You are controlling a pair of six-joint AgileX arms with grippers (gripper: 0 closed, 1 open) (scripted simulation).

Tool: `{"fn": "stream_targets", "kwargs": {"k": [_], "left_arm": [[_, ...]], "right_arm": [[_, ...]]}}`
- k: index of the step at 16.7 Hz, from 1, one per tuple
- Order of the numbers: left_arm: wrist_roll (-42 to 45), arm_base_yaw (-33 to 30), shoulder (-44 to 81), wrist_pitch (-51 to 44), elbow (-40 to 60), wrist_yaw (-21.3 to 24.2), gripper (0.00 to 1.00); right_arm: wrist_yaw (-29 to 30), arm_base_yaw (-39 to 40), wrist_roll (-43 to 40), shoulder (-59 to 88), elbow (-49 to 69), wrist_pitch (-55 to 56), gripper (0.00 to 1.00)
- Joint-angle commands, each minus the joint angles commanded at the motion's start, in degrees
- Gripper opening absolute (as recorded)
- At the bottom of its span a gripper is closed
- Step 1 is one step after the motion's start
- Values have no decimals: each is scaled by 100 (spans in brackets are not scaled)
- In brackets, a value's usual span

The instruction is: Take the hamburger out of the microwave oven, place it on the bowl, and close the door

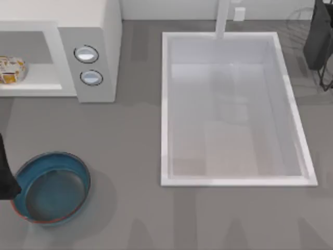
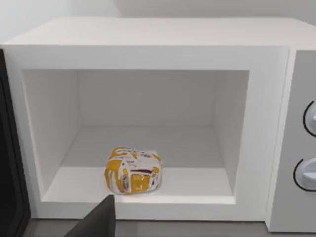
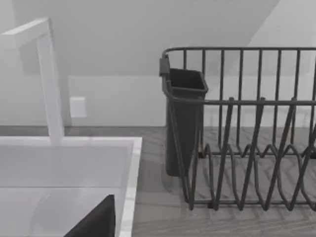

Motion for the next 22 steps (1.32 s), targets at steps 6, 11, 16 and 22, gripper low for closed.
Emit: {"fn": "stream_targets", "kwargs": {"k": [6,11,16,22], "left_arm": [[0,0,0,0,0,0,100],[22,47,583,338,277,57,100],[92,195,2633,1393,1140,235,100],[209,442,6382,3156,2582,531,100]], "right_arm": [[0,0,0,0,0,0,100],[0,0,0,0,0,0,100],[0,0,0,0,0,0,100],[0,0,0,0,0,0,100]]}}
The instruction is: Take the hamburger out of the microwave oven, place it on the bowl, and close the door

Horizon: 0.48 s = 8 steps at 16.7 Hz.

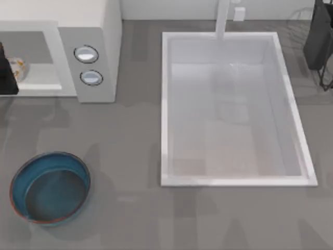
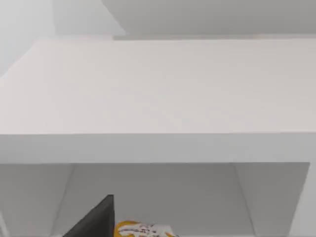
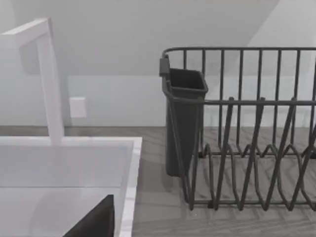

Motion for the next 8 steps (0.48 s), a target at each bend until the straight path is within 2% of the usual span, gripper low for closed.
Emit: {"fn": "stream_targets", "kwargs": {"k": [8], "left_arm": [[151,320,5124,2287,1871,385,100]], "right_arm": [[0,0,0,0,0,0,100]]}}
